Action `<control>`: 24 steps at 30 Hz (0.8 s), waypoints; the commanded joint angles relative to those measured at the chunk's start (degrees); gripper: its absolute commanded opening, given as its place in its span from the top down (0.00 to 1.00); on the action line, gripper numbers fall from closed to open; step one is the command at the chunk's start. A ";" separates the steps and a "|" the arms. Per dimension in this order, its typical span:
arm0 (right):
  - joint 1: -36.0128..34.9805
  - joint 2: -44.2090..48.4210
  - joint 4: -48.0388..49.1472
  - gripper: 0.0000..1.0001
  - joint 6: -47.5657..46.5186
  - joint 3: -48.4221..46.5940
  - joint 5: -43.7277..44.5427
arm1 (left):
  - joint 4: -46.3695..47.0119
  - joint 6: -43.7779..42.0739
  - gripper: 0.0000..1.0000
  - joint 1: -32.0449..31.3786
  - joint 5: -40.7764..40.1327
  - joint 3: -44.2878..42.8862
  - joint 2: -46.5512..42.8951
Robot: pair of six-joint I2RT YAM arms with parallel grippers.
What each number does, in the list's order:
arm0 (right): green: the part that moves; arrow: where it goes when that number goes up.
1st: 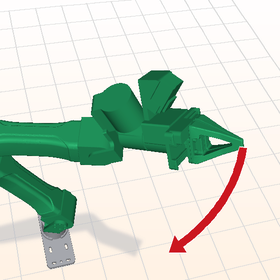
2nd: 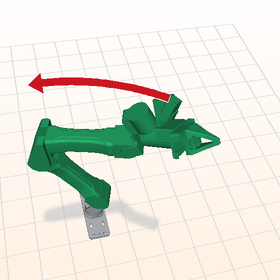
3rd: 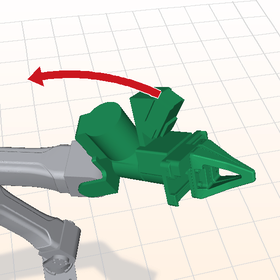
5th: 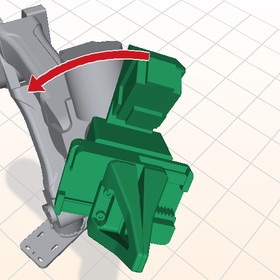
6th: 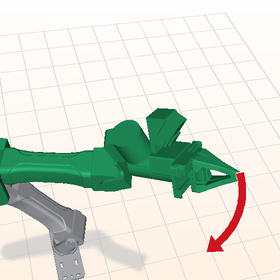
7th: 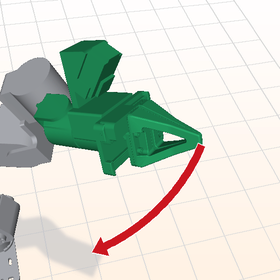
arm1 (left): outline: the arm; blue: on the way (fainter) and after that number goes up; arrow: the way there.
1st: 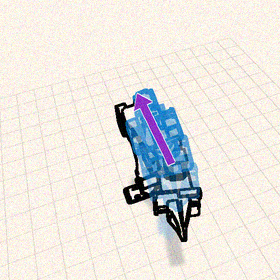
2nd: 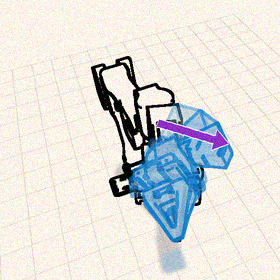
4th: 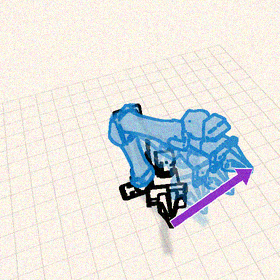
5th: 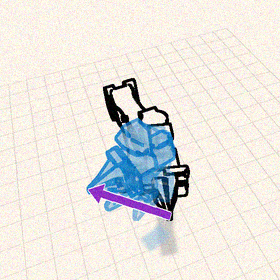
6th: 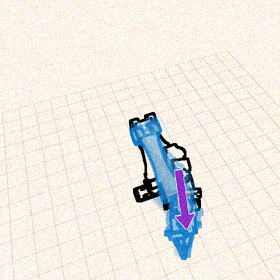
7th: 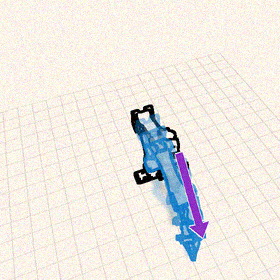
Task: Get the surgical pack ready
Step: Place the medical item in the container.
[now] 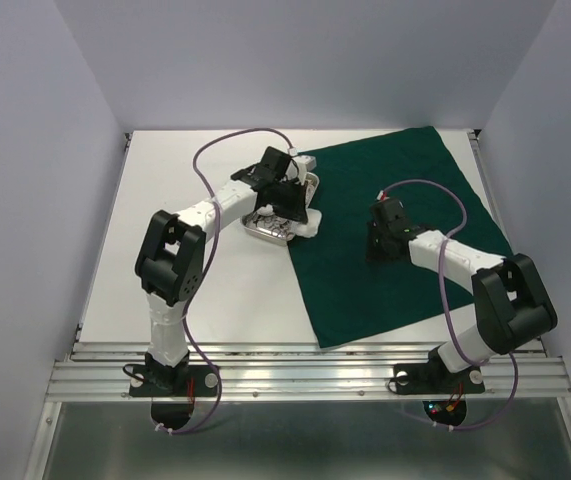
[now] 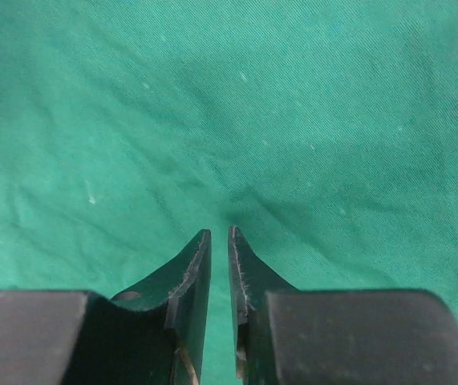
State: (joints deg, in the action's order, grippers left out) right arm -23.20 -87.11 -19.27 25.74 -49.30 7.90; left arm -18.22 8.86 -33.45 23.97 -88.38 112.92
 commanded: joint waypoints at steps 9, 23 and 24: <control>0.35 3.61 -0.77 0.80 -1.04 2.63 0.80 | -8.06 -9.03 1.00 9.28 1.07 -4.61 -3.24; 0.35 5.55 -0.77 0.80 0.28 4.47 0.45 | -10.60 -12.38 1.00 11.39 6.19 -12.16 7.65; 0.35 6.07 -0.86 0.80 0.45 4.56 0.54 | -11.31 -12.29 1.00 11.48 5.57 -13.65 8.36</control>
State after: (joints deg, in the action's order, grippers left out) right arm -23.20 -83.64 -20.58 25.41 -45.52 8.03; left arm -26.68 -1.85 -22.26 28.56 -97.60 119.94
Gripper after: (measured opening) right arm 0.204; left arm 0.059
